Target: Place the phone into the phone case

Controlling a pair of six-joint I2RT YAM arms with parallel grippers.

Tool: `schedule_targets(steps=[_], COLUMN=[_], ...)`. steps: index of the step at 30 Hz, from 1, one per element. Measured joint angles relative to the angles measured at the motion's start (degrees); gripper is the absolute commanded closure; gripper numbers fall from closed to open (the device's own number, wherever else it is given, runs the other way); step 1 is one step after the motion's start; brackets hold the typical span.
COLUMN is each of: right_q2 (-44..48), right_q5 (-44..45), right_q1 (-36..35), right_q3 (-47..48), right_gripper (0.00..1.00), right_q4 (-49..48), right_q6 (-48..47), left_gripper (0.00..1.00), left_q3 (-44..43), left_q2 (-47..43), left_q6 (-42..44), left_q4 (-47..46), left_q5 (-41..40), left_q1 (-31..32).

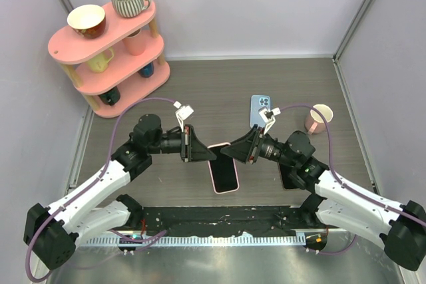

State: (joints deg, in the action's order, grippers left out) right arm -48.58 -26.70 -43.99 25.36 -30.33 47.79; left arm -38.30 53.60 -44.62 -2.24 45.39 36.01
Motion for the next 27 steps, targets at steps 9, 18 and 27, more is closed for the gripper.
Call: schedule_targets(steps=[9,18,27], right_q2=[0.5,0.4,1.9], right_q5=[-1.6,0.1,-1.9], right_q1=[0.5,0.6,0.8], right_q3=[-1.6,-1.6,-5.5], right_gripper=[0.99,0.52,0.55], right_q4=[-1.8,2.3,-3.1], right_q6=[-0.6,-1.6,3.1], left_gripper=[1.0,1.0,1.0], left_q3=[0.2,-1.7,-1.7], left_q2=[-0.4,2.8,1.9], left_q6=[-0.5,1.4,-0.7], left_q4=[0.2,4.9,7.3], left_q5=[1.7,0.5,-0.2], left_q1=[0.0,0.1,-0.2])
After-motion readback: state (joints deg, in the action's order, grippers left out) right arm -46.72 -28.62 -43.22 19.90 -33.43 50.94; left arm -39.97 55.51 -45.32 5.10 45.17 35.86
